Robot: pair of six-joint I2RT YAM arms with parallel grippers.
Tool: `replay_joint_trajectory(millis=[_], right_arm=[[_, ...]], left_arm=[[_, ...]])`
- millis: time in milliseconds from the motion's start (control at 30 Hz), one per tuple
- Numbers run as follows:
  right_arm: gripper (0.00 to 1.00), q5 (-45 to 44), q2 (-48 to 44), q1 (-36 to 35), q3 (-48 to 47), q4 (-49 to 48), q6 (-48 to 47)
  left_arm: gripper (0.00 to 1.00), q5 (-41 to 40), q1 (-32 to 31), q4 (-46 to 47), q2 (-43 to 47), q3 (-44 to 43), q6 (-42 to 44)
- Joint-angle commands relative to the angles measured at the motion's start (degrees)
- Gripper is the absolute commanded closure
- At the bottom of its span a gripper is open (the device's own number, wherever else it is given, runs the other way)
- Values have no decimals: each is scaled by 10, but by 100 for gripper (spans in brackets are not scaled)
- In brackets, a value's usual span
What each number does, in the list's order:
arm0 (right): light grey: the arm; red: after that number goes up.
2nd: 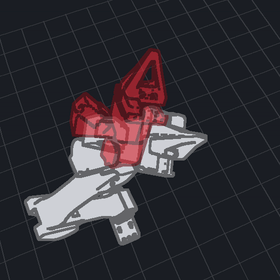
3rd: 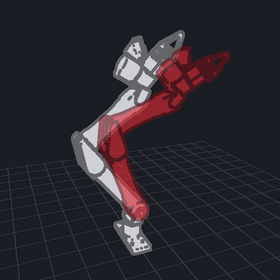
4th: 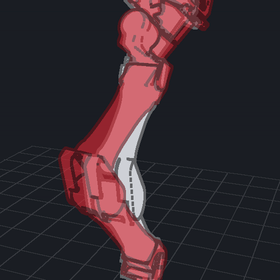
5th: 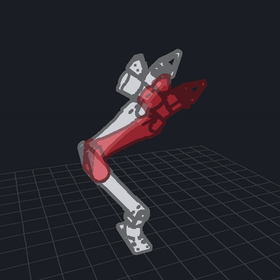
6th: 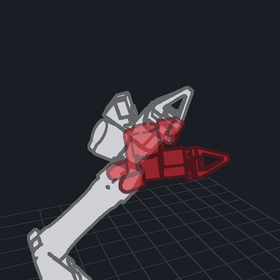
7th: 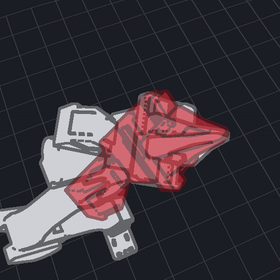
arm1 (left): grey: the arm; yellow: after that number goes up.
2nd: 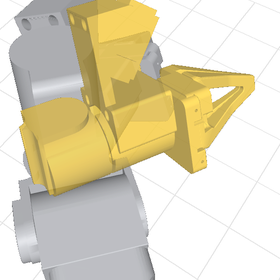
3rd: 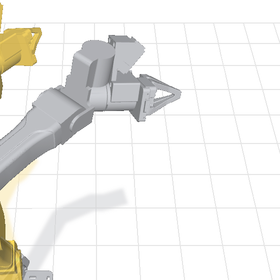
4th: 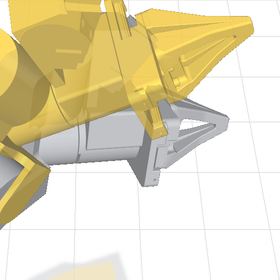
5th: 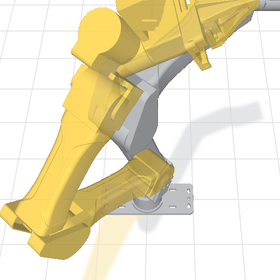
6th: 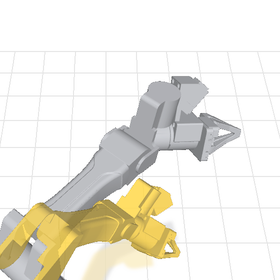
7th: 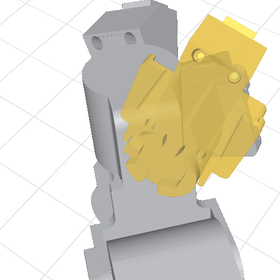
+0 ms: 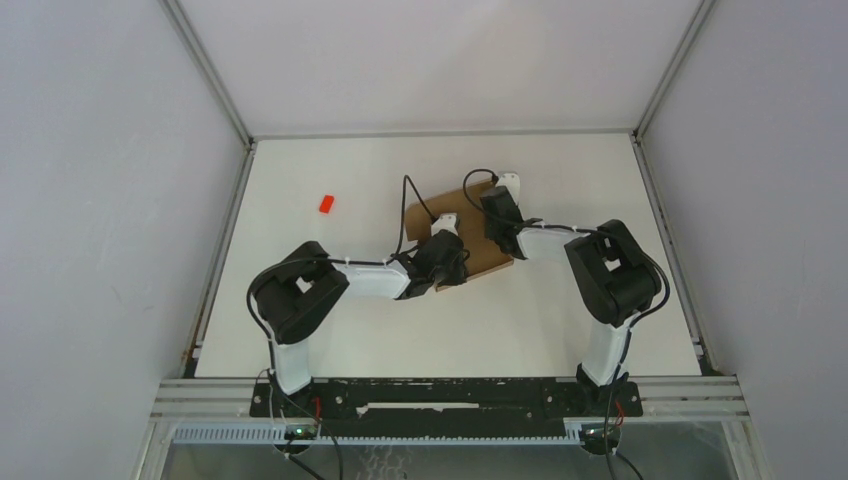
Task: Fold the paper box
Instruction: Fold the paper box at the center of the board.
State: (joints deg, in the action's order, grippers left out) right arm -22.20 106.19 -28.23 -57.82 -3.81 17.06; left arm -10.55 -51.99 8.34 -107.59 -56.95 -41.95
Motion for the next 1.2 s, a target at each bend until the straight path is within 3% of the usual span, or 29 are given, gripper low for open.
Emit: replay_joint_trajectory(millis=[0,233,400,467,633,733,800,900,1033,1167], right_arm=[[62,-1,-22,4,9,-11,15],[50,33,-126,7,58,-18,13],[36,44,-230,12,89,14,26],[34,50,-268,16,92,34,29],[36,64,-314,42,98,100,57],[47,105,-316,83,106,112,93],[56,180,-307,122,108,114,108],[61,203,-296,158,109,114,117],[62,216,-266,177,104,107,116],[62,257,-206,176,95,89,125]], left_arm=[[77,8,-4,-48,-8,-4,19],[75,18,-5,-35,32,8,34],[69,21,-9,-32,73,0,60],[68,27,-10,-32,85,-9,70],[65,29,-10,-48,107,-36,92],[65,18,-10,-74,147,-35,96],[65,-3,-10,-109,218,-17,93],[67,-49,-10,-160,341,21,80],[72,-122,-9,-269,459,34,60],[71,-173,11,-332,518,77,5]])
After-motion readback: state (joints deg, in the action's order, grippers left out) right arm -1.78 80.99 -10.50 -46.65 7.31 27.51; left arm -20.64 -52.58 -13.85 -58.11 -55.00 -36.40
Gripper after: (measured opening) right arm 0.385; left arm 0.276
